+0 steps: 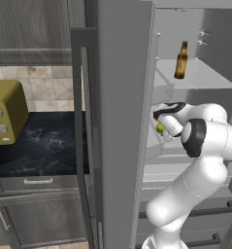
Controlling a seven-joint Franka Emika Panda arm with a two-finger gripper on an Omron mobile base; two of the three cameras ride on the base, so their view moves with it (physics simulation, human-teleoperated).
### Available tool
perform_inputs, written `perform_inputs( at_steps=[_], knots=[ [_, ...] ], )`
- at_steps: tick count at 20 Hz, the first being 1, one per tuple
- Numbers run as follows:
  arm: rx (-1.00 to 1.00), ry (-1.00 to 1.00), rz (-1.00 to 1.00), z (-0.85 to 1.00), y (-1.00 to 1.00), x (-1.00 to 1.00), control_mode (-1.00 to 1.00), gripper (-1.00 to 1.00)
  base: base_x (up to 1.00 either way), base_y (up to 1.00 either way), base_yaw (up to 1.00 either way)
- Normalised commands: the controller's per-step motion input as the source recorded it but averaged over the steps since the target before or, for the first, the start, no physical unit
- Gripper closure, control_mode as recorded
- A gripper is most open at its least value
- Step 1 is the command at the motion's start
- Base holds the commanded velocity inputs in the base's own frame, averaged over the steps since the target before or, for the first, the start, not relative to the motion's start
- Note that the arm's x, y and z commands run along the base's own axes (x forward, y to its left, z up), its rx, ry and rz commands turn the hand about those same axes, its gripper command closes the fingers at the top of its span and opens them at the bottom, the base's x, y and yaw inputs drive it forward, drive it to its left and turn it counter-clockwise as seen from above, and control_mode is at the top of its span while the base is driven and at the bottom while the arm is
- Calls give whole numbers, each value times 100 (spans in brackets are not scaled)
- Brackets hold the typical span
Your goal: Place the beer on the top shelf of the fridge to keep it out of children's reach, and place the sweet potato and pear on lower shelves for easy access.
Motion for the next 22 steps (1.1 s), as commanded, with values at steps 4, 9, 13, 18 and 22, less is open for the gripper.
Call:
perform_inputs(
  at_steps=[4, 9, 13, 18, 22],
  knots=[
    [0, -8, 0, 0, -1, -1, -100, -100, 0, 0, 0],
    [0, -8, 0, 4, -5, -4, -100, -100, 0, 0, 0],
    [0, -4, 0, 18, -8, -12, -100, -100, 0, 0, 0],
    [0, 0, 0, 29, -17, -34, -100, -100, 0, 0, 0],
    [0, 0, 0, 53, -23, -43, -100, -100, 0, 0, 0]
  ],
)
